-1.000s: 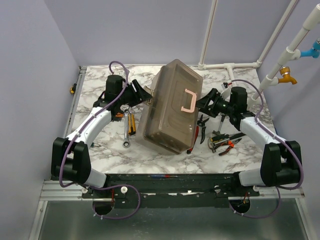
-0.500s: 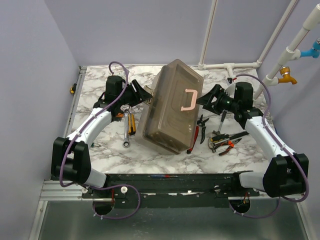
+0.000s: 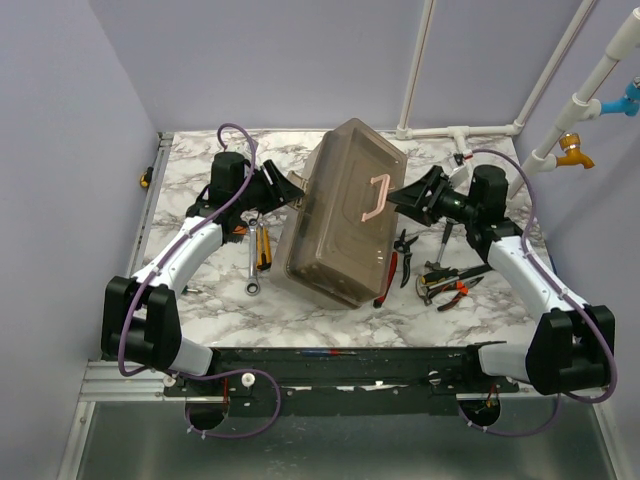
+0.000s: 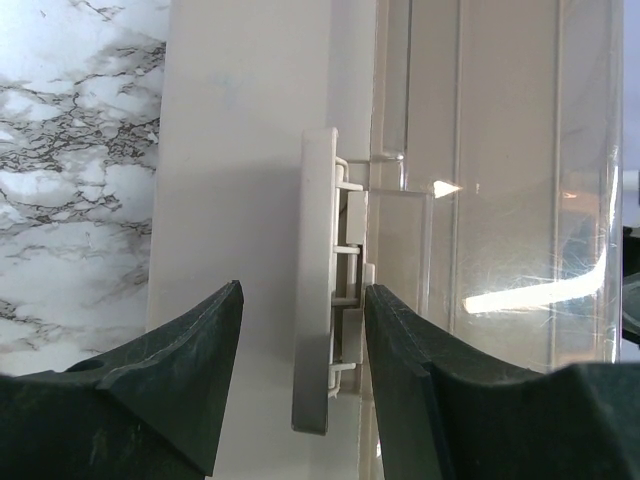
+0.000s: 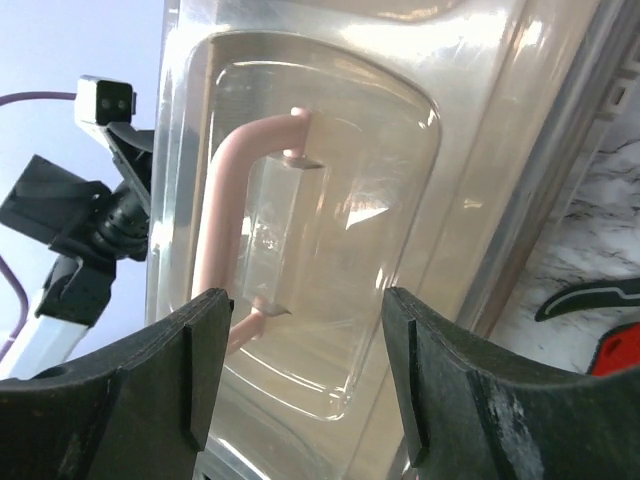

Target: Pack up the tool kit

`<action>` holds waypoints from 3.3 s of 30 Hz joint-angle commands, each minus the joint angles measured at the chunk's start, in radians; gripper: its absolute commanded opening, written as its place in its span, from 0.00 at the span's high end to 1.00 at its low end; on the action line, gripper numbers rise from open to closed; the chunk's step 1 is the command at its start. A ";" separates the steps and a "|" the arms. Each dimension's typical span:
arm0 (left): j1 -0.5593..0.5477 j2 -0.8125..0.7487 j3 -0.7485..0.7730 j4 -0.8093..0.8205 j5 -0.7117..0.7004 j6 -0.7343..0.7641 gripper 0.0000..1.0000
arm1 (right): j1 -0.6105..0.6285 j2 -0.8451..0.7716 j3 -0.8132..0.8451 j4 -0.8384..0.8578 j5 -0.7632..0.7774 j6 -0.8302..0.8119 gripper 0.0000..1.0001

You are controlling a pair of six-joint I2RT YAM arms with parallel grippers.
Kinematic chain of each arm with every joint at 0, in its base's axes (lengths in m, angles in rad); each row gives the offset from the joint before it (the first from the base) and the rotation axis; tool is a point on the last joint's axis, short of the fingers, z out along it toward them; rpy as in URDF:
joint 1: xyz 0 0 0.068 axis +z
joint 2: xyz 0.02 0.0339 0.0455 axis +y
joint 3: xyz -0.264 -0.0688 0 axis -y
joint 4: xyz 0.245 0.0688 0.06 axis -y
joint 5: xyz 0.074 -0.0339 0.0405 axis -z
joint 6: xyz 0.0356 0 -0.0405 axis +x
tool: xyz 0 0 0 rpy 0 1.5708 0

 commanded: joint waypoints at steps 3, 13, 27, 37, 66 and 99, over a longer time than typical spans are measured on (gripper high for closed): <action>-0.006 -0.029 0.000 -0.024 -0.002 0.014 0.47 | 0.004 0.008 -0.171 0.402 -0.092 0.282 0.31; -0.006 -0.027 0.010 -0.030 0.003 0.017 0.48 | 0.004 0.005 -0.251 0.566 -0.049 0.391 0.27; -0.012 -0.011 0.020 -0.033 0.005 0.020 0.49 | 0.028 0.051 -0.113 0.291 -0.009 0.246 0.29; 0.003 0.033 0.018 -0.027 0.003 0.037 0.63 | 0.030 0.000 0.071 -0.098 0.195 -0.019 0.27; 0.151 -0.122 -0.460 0.470 -0.008 -0.263 0.34 | 0.220 0.323 0.231 0.007 0.207 -0.028 0.03; -0.102 -0.225 0.255 -0.361 -0.139 0.065 0.21 | 0.351 0.352 0.816 -0.665 0.819 -0.332 0.11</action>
